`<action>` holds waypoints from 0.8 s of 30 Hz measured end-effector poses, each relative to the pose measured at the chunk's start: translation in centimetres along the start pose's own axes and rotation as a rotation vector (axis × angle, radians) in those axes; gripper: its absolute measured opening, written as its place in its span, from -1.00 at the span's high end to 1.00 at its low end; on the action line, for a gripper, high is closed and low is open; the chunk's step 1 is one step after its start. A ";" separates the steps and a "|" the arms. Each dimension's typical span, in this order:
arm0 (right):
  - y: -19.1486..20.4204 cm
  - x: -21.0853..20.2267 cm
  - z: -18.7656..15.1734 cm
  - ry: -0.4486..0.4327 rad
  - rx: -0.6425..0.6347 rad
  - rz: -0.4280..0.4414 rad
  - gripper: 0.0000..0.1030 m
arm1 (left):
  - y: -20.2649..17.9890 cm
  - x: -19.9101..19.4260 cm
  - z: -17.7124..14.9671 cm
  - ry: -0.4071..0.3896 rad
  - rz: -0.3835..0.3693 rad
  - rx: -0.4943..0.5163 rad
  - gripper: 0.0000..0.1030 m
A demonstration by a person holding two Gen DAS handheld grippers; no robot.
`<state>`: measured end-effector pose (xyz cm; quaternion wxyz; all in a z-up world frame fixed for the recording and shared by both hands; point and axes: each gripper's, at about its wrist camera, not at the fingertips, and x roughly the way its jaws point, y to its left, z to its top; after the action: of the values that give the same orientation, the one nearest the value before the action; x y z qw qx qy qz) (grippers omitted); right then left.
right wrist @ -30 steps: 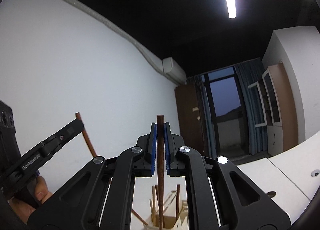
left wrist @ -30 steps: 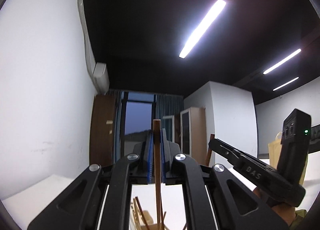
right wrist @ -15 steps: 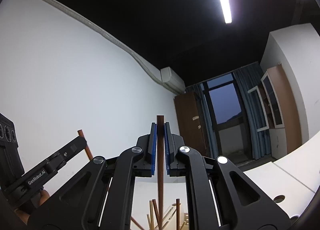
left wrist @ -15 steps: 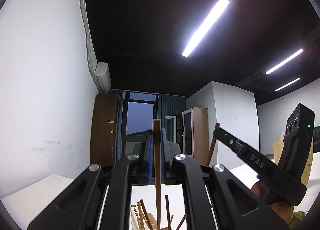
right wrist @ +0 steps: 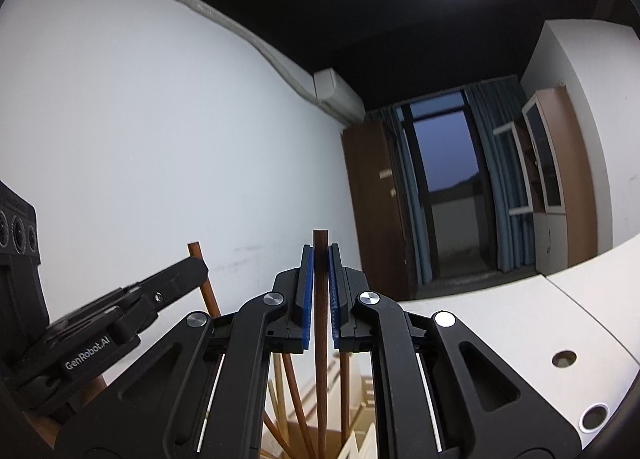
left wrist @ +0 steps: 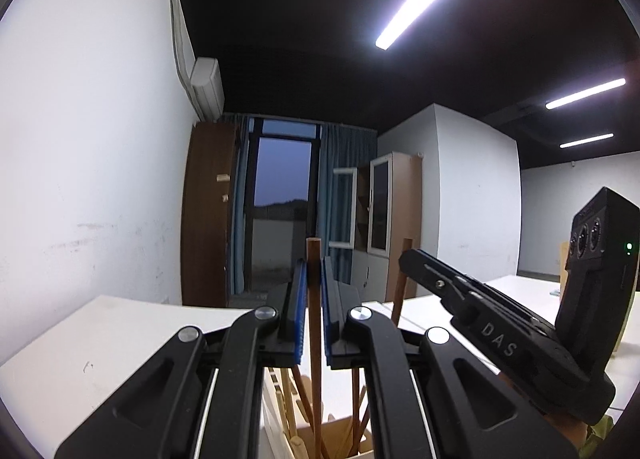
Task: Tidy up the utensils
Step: 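Lower both chopsticks into the holder and open the left tool while the right tool opens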
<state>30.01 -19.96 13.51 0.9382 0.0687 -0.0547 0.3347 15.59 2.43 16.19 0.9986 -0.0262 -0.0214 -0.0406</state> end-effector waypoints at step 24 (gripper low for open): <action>-0.6 -0.8 -1.9 0.174 -0.010 0.008 0.86 | 1.8 2.3 -2.4 0.135 -0.016 -0.027 0.87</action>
<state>29.85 -20.58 11.52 0.9384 0.0342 0.0250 0.3430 18.12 3.96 13.85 0.9970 -0.0365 0.0462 -0.0505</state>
